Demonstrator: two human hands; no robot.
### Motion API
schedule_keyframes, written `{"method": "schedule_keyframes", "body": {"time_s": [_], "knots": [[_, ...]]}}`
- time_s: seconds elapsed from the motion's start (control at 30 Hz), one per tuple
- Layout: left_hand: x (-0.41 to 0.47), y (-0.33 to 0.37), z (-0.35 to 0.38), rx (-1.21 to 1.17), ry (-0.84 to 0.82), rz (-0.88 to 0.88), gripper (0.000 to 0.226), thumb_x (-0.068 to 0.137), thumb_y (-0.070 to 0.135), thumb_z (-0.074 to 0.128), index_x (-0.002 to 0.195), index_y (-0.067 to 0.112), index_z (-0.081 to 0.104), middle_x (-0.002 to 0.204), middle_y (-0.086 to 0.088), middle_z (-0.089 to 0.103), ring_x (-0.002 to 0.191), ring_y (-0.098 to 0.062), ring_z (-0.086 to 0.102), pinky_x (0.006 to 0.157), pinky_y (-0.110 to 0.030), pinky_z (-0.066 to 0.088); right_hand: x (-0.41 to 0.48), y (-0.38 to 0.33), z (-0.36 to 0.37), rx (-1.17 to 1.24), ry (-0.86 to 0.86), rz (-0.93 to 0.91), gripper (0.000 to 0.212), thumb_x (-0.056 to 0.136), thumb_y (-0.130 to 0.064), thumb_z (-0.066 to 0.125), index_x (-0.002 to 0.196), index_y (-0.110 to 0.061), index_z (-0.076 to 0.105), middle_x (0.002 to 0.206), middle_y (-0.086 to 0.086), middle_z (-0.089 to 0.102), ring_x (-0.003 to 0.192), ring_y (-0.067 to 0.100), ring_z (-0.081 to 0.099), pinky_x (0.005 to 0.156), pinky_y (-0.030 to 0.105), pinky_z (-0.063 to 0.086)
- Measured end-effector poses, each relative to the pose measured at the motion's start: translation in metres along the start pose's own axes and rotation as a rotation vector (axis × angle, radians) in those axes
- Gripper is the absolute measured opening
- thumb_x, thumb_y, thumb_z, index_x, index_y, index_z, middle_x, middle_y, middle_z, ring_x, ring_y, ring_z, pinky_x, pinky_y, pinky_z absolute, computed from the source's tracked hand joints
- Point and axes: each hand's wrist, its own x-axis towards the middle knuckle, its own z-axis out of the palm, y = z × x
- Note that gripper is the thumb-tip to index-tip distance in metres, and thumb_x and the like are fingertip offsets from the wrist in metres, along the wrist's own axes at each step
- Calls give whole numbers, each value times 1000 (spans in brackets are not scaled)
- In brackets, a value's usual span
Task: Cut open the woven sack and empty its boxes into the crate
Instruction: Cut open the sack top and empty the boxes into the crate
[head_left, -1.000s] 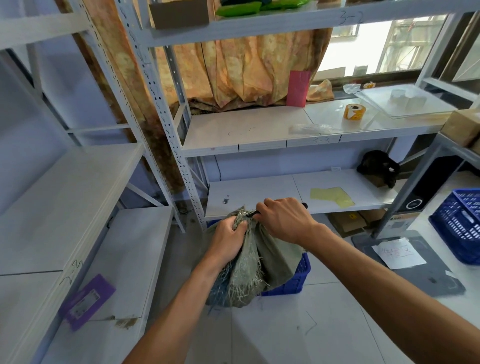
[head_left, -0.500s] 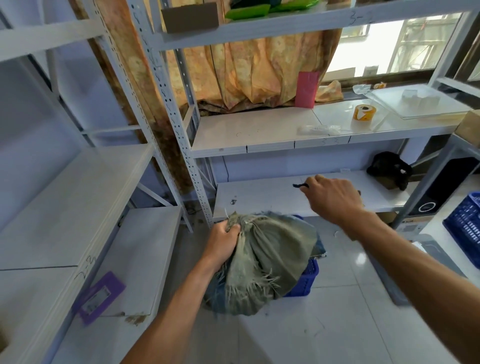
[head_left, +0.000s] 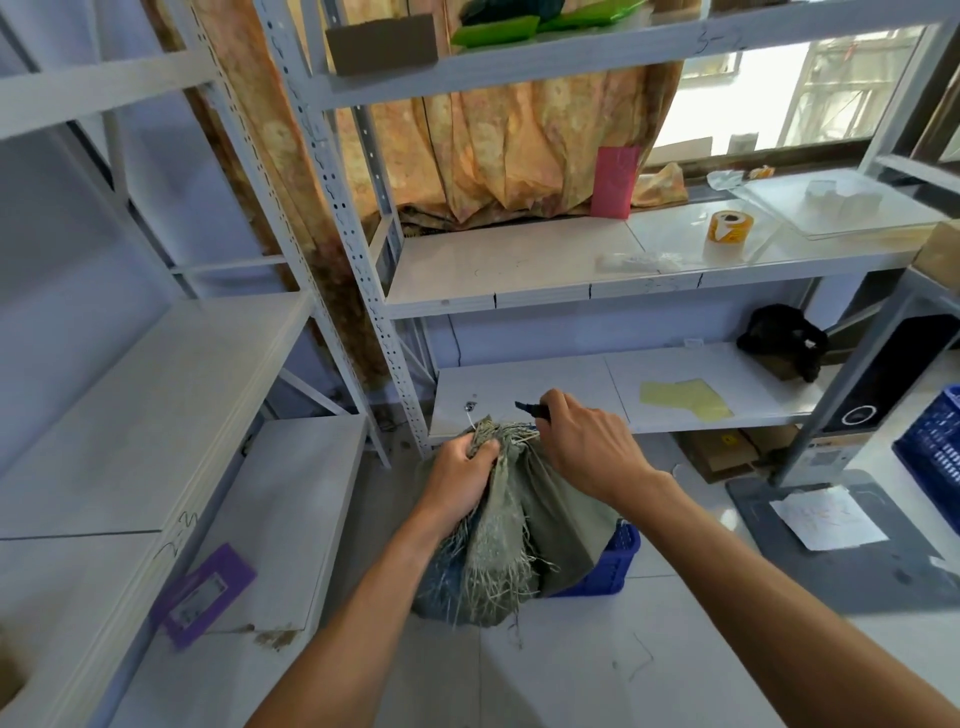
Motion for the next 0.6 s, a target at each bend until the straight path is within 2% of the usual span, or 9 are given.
{"method": "schedule_keyframes", "body": {"time_s": [0.07,0.17,0.23,0.27,0.33,0.37,0.43,0.5,0.6], "knots": [[-2,0,2,-2,-5,-13,37,98,46,52,110,15,69,83,-7,66,75,-19,62,77,-36,50,-1,-4,2,136,-27,58,21,106,-23,36,114,-8,48,103,10,59,57,21,44,56,36,32],[-5,2,5,-41,23,-76,38,98,43,54,99,8,68,72,-7,49,66,-16,48,65,-32,39,-4,-6,9,292,4,94,26,106,-25,40,120,-8,51,107,11,61,74,27,52,65,38,38],[-4,1,8,-62,38,-106,33,98,41,55,94,10,67,73,-7,50,68,-16,49,64,-33,37,-6,-7,12,385,71,113,29,106,-28,40,123,-10,53,96,8,66,78,27,59,64,36,38],[-4,1,9,-52,42,-118,30,98,40,55,95,13,67,74,-7,53,69,-16,51,63,-33,37,-7,-8,12,429,112,128,29,107,-30,39,124,-12,54,86,4,66,71,24,59,60,35,36],[-5,1,11,-39,43,-130,35,97,43,55,106,13,69,83,-5,64,77,-18,59,69,-33,42,-8,-10,13,499,175,160,28,107,-32,38,123,-18,56,69,-5,60,56,13,52,52,35,32],[-5,1,12,-62,55,-139,43,94,46,56,114,11,70,94,-5,71,87,-17,65,76,-34,47,-8,-10,13,540,182,175,28,107,-33,38,122,-20,57,65,-7,57,52,9,49,51,35,32],[-6,5,13,-173,78,-196,43,92,44,59,115,11,73,103,-5,76,96,-20,70,86,-38,53,-8,-12,14,687,131,223,26,107,-36,38,118,-23,58,64,-8,56,50,5,46,50,29,32],[-5,12,12,-365,81,-333,33,90,36,63,102,10,78,95,-9,79,88,-26,74,83,-39,57,-7,-12,13,911,45,329,27,105,-39,41,114,-20,57,69,-9,56,53,4,45,53,24,33],[-3,17,12,-524,46,-485,31,89,36,64,88,10,81,85,-11,78,77,-28,73,75,-37,58,-6,-12,14,1132,-40,450,20,103,-34,49,107,-16,56,73,-3,53,53,8,42,53,27,32]]}}
